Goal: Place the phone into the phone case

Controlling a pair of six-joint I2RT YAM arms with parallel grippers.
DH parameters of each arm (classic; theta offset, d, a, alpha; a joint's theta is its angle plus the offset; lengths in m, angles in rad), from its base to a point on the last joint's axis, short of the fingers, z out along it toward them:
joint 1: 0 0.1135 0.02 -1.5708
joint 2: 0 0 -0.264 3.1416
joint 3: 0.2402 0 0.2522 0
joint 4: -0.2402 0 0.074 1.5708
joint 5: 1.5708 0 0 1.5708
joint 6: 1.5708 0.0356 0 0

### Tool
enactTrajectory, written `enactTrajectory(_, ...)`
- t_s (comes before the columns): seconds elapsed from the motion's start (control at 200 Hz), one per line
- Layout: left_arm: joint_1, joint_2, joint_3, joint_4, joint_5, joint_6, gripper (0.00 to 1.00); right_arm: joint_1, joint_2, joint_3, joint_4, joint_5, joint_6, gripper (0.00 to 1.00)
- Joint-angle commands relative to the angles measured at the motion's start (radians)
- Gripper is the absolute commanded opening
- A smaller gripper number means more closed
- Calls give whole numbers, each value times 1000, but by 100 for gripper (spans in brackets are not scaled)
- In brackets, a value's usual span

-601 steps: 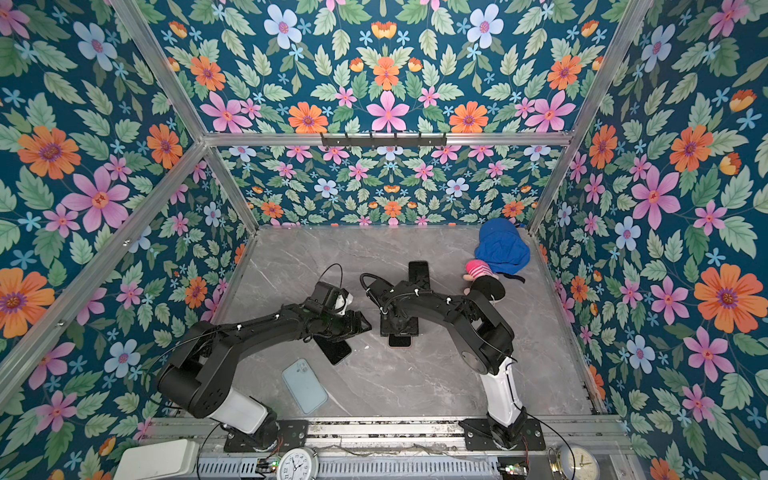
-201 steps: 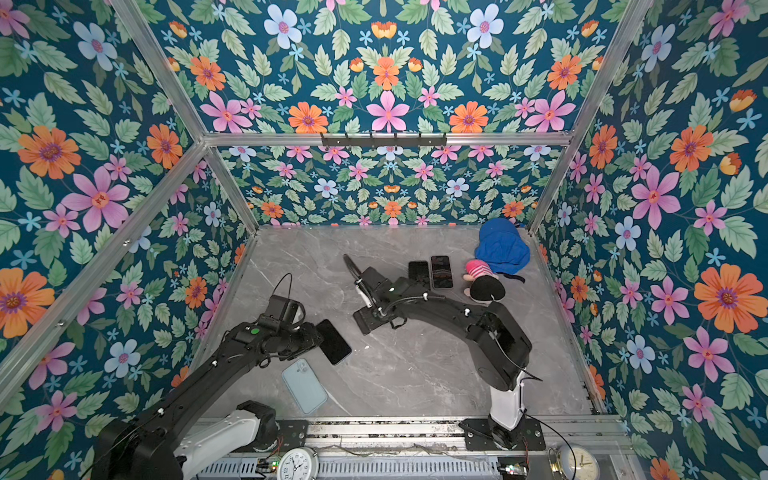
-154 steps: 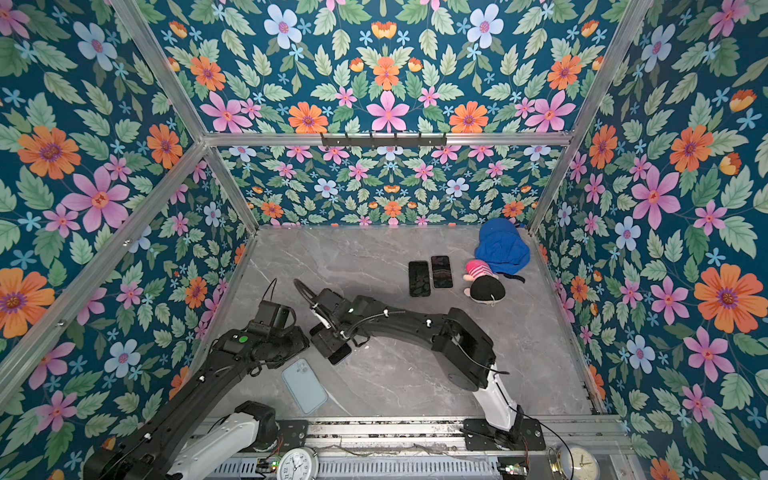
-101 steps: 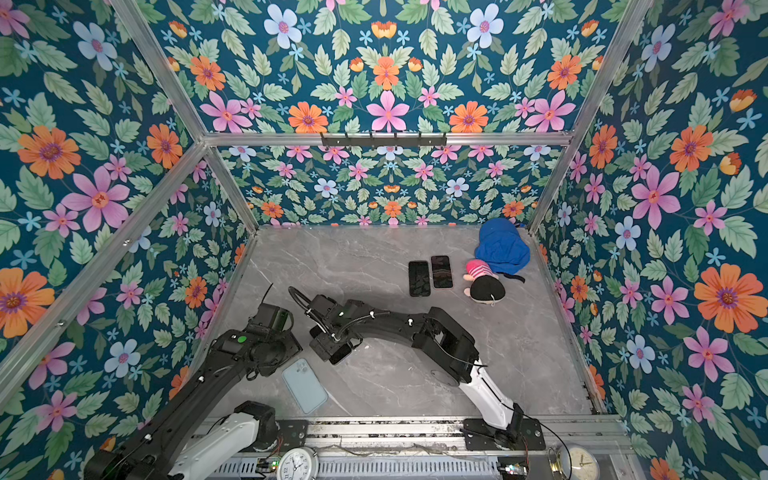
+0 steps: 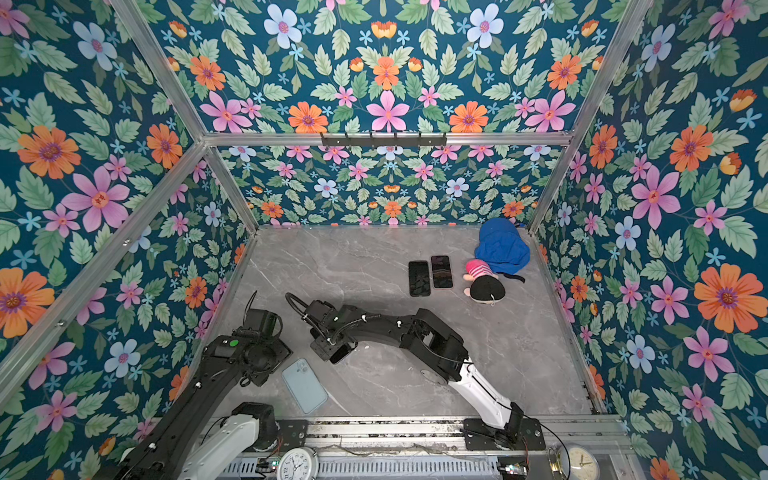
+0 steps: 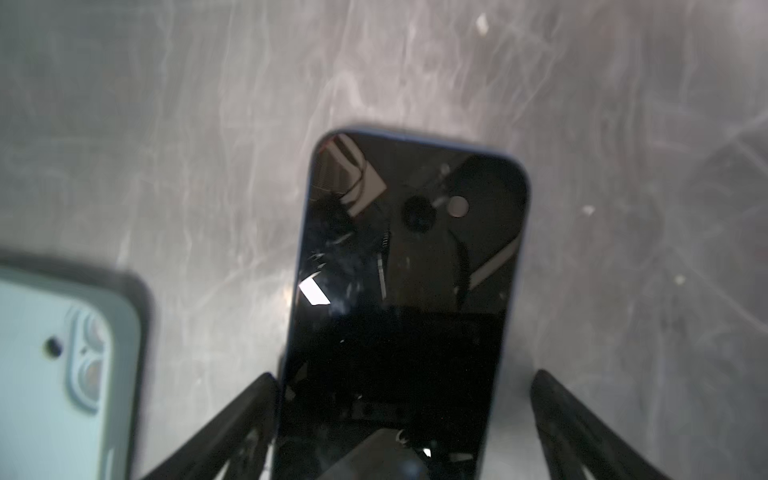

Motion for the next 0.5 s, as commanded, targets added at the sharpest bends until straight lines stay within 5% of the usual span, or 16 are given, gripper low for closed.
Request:
enactTrajectory(0.0, 3, 19, -6, -25, 47, 34, 69, -5, 4, -32, -91, -6, 30, 85)
enactTrajectory(0.085, 3, 51, -20, -10, 119, 75, 66, -27, -34, -69, -76, -26, 63, 73)
enactTrajectory(0.495, 2, 60, -65, -113, 245, 146, 49, -108, -136, -190, -4, -91, 128, 68)
